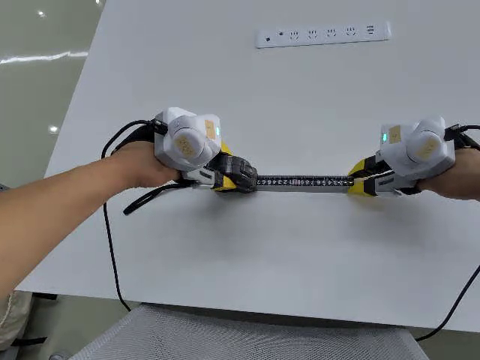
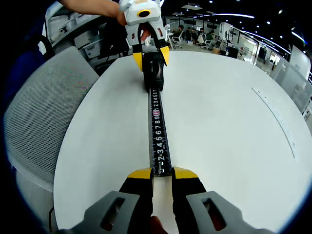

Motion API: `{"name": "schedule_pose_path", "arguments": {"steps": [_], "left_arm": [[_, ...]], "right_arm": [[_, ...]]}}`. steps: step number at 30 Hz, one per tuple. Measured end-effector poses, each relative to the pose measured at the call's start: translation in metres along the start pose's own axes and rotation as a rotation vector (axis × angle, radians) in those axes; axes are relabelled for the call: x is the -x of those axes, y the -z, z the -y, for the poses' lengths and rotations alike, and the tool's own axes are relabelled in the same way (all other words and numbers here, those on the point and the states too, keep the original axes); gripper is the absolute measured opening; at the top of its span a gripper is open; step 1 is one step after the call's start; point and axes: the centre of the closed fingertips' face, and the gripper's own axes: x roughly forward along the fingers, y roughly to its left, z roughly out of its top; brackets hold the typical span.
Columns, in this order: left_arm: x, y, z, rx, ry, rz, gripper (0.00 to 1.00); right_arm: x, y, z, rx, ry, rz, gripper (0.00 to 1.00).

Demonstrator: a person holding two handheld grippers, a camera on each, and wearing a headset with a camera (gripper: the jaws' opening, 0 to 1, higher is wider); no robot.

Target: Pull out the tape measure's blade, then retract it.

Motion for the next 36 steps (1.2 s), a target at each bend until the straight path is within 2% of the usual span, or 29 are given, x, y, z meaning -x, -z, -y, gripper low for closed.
{"name": "schedule_pose_path", "arguments": {"steps": [36], "left_arm": [[-0.001, 0.001, 0.0, -0.005, 0.012, -0.001, 0.28]], "right_arm": [[0.027, 0.033, 0.005, -0.034, 0.026, -0.025, 0.1]]}}
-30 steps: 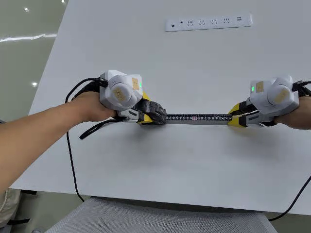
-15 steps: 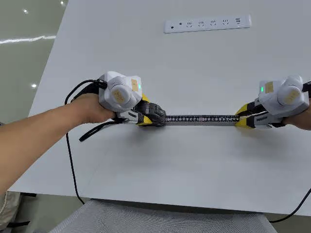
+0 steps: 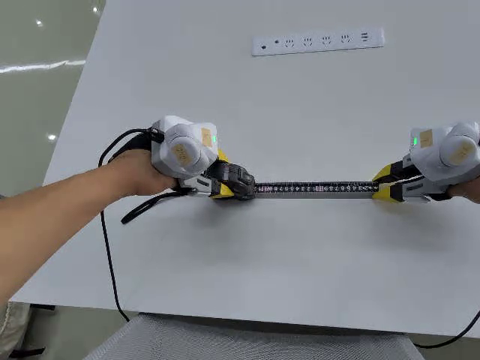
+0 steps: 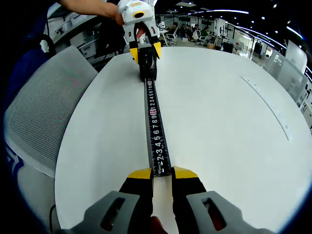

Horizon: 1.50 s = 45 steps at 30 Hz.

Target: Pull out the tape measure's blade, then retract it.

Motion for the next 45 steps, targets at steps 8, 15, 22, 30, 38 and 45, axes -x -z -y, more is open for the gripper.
{"name": "schedule_pose_path", "arguments": {"steps": [8, 15, 22, 30, 38, 45], "left_arm": [[0.0, 0.0, 0.001, -0.009, 0.006, -0.003, 0.28], [-0.003, 0.0, 0.0, -0.018, 0.008, 0.0, 0.29], [-0.003, 0.001, -0.001, -0.016, 0.004, 0.008, 0.3], [-0.005, 0.002, -0.003, 0.043, -0.02, 0.021, 0.31], [-0.002, 0.003, -0.004, 0.178, -0.062, 0.065, 0.35], [0.005, 0.01, -0.003, 0.246, -0.105, 0.066, 0.4]], "right_arm": [[0.002, 0.0, -0.001, 0.002, -0.006, -0.01, 0.11], [0.003, 0.0, -0.003, 0.0, -0.034, -0.027, 0.12], [0.002, 0.0, -0.005, 0.033, -0.03, -0.062, 0.13], [0.002, 0.002, -0.002, -0.004, -0.007, -0.088, 0.14], [-0.001, 0.001, -0.001, -0.084, 0.021, -0.086, 0.18], [-0.004, -0.001, -0.004, -0.166, 0.046, -0.068, 0.26]]}}
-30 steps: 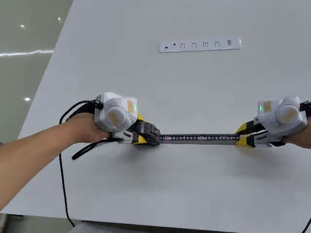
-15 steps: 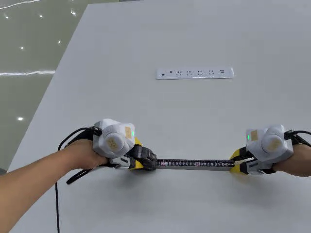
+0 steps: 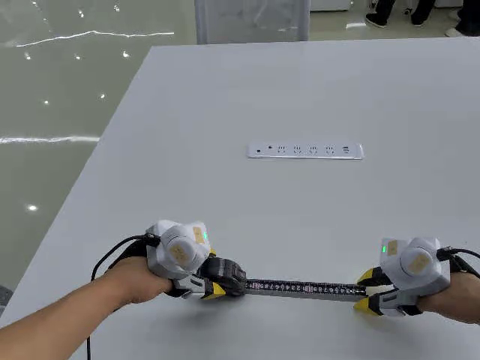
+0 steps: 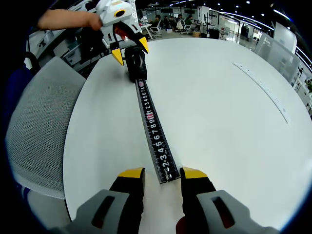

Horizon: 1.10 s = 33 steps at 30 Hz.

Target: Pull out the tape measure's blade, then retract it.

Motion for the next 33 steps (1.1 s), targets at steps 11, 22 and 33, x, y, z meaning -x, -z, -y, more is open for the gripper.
{"name": "schedule_pose_path", "arguments": {"steps": [11, 22, 33], "left_arm": [[0.017, -0.004, -0.01, 0.202, -0.096, 0.089, 0.51], [0.028, 0.006, -0.006, 0.36, -0.175, 0.136, 0.6], [0.046, 0.015, 0.008, 0.458, -0.21, 0.162, 0.69]], "right_arm": [[-0.002, -0.005, -0.001, -0.136, 0.059, 0.047, 0.39], [0.013, -0.009, -0.001, -0.242, 0.128, 0.093, 0.48], [0.038, -0.016, -0.011, -0.322, 0.199, 0.134, 0.62]]}}
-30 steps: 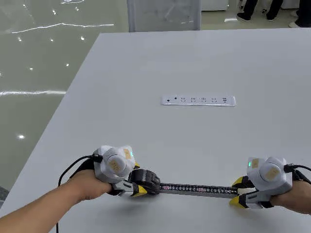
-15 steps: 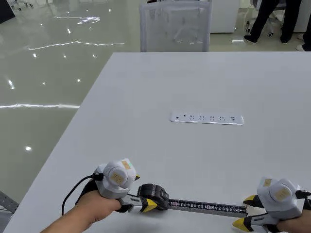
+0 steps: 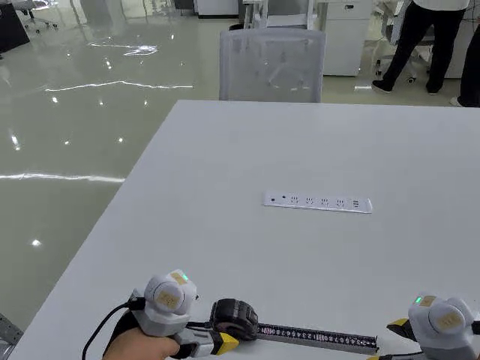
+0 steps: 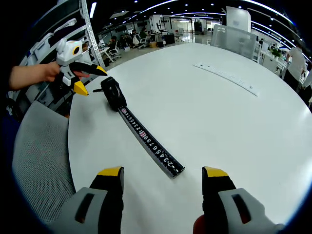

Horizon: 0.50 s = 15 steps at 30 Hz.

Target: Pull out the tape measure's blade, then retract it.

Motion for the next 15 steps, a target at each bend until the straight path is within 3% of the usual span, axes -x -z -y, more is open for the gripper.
{"name": "schedule_pose_path", "arguments": {"steps": [8, 15], "left_arm": [[0.014, 0.009, 0.005, 0.022, -0.032, -0.001, 0.75], [0.029, 0.008, 0.012, 0.037, -0.047, 0.03, 0.78]], "right_arm": [[0.017, -0.003, -0.008, -0.039, 0.049, 0.026, 0.7], [0.035, -0.006, -0.016, -0.083, 0.09, 0.063, 0.76]]}}
